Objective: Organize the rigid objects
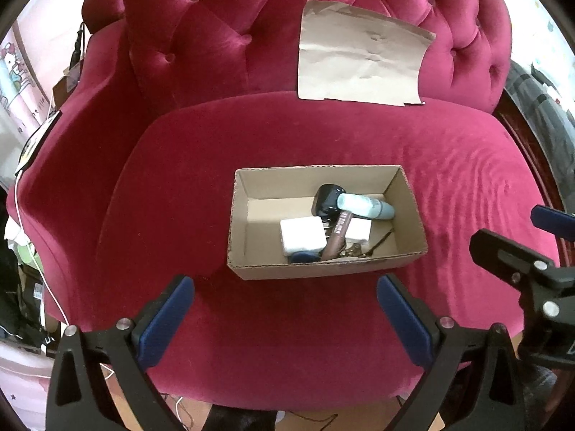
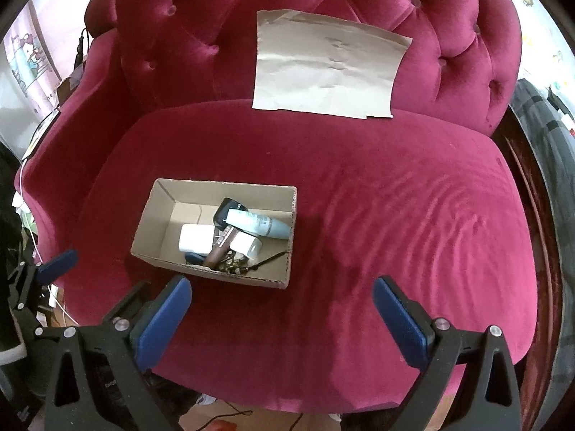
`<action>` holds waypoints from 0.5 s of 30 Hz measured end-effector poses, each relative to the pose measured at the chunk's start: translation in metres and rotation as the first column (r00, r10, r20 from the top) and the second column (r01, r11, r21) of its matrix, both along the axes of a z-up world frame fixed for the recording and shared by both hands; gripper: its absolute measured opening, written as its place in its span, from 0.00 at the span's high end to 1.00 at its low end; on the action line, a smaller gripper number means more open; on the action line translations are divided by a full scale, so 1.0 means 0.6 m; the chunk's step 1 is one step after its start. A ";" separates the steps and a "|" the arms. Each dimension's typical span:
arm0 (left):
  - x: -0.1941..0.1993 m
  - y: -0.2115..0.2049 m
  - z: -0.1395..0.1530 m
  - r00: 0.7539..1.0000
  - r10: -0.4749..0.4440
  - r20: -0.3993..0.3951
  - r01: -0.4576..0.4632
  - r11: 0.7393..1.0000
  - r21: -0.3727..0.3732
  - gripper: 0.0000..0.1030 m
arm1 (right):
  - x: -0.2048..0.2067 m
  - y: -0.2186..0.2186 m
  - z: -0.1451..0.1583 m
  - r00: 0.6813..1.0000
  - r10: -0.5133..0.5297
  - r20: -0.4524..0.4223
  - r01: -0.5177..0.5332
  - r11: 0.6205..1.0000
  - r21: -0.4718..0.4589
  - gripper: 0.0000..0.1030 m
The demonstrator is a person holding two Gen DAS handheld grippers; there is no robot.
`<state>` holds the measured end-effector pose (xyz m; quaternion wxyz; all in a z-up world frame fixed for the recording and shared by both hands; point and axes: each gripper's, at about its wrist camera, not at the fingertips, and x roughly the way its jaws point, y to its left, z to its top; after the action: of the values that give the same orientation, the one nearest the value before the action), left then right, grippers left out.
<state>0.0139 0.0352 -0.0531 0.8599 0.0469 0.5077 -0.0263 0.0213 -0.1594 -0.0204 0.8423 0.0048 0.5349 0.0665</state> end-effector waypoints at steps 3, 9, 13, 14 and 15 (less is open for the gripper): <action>0.001 -0.003 0.011 1.000 0.002 0.003 -0.002 1.000 0.003 0.00 | -0.001 -0.001 0.005 1.000 0.010 -0.017 -0.010 1.000 -0.007 0.00; 0.005 -0.012 0.023 1.000 -0.007 0.001 0.007 1.000 0.018 0.00 | -0.001 -0.003 0.014 1.000 0.017 -0.026 -0.017 1.000 -0.013 0.00; 0.008 -0.017 0.032 1.000 -0.009 0.007 0.009 1.000 0.013 0.00 | 0.001 -0.003 0.023 1.000 0.009 -0.017 -0.009 1.000 -0.022 0.00; 0.008 -0.019 0.032 1.000 -0.010 0.008 0.010 1.000 0.012 0.00 | 0.001 -0.004 0.026 1.000 0.007 -0.013 -0.008 1.000 -0.024 0.00; 0.008 -0.020 0.033 1.000 -0.011 0.006 0.011 1.000 0.009 0.00 | 0.002 -0.005 0.027 1.000 0.006 -0.011 -0.006 1.000 -0.025 0.00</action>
<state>0.0187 0.0232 -0.0333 0.8611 0.0538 0.5048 -0.0286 0.0222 -0.1625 -0.0042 0.8392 -0.0072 0.5403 0.0622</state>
